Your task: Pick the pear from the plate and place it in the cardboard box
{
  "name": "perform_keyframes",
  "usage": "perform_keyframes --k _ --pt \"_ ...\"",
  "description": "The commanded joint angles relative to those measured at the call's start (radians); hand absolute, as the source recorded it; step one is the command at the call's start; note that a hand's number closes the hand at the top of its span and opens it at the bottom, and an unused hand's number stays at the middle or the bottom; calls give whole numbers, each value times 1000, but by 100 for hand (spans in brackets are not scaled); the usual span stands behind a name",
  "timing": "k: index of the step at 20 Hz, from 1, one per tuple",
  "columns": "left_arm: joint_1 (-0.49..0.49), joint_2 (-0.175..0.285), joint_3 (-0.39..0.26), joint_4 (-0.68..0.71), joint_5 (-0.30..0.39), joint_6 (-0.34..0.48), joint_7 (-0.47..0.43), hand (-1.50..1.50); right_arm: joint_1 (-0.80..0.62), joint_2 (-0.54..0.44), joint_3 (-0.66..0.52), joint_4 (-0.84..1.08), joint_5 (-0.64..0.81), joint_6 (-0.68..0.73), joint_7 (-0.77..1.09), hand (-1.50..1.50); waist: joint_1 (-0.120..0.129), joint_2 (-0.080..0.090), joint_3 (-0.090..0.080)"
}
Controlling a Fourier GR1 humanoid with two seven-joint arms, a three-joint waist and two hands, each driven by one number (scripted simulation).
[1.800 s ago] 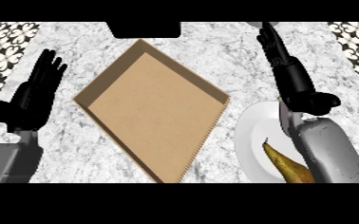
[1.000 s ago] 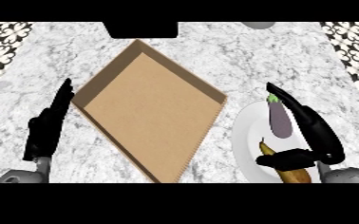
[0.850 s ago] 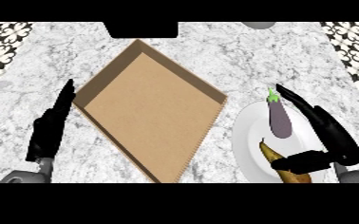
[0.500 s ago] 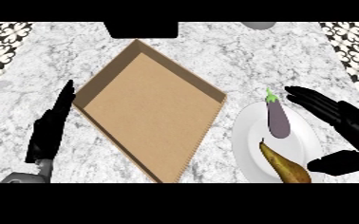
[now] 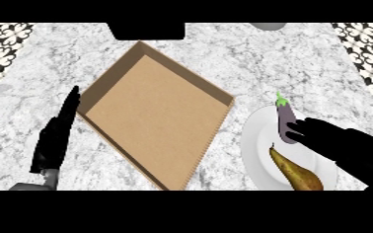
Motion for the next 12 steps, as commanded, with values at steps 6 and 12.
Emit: perform_keyframes --k 6,12 --pt "38 -34 28 2 -16 -34 -15 0 104 159 113 -102 227 19 238 -150 6 4 1" --pt "80 -30 56 -48 -44 -77 -31 0 101 219 99 -6 340 33 202 -150 11 5 1"
